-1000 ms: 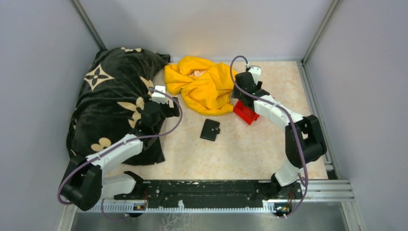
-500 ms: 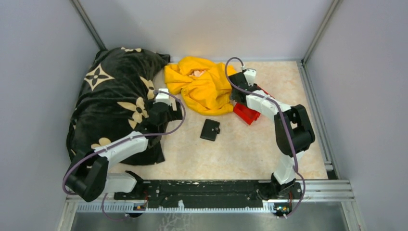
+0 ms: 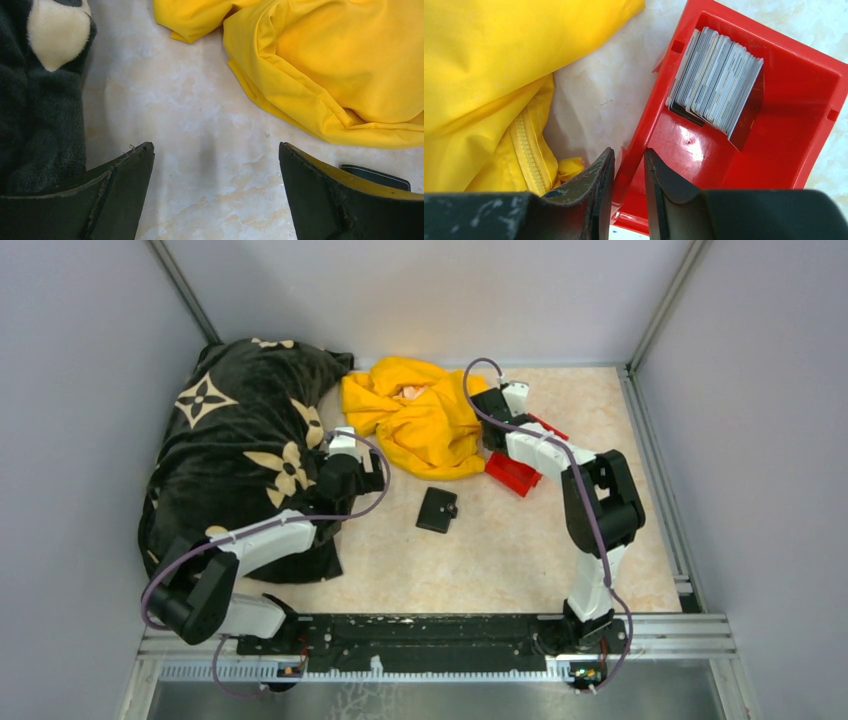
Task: Put the credit cards into the card holder
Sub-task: Adjust the storage box at the center of the board.
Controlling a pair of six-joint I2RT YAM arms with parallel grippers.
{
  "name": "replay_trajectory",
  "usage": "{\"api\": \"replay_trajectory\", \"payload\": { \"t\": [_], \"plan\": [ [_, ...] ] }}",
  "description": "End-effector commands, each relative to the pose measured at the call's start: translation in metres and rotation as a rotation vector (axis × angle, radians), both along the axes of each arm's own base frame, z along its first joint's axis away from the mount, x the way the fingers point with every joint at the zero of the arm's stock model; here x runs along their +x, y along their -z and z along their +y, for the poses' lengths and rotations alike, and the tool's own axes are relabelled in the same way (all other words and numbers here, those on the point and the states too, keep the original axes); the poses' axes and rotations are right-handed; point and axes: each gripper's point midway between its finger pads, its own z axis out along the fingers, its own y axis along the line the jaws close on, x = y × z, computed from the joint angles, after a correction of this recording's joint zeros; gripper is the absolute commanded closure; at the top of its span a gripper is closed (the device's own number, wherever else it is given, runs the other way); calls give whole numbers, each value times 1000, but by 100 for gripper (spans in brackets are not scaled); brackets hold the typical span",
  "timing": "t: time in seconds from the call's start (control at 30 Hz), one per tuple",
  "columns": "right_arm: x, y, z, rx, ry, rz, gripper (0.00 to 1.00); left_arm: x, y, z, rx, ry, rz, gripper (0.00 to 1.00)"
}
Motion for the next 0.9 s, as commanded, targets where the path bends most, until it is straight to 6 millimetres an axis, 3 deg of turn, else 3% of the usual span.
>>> {"api": "replay_trajectory", "payload": {
  "t": [0.0, 0.23, 0.53, 0.87],
  "plan": [
    [7, -3, 4, -38, -33, -4, 75, 9, -18, -10, -55, -5, -51, 0],
    [-4, -4, -8, -136, -96, 30, 98, 12, -8, -23, -74, 13, -13, 0],
    [-19, -6, -7, -162, -219, 31, 99, 12, 8, -40, -58, 45, 41, 0],
    [-36, -2, 9, -175, -299, 49, 99, -8, 35, -65, -60, 109, 130, 0]
  ]
}}
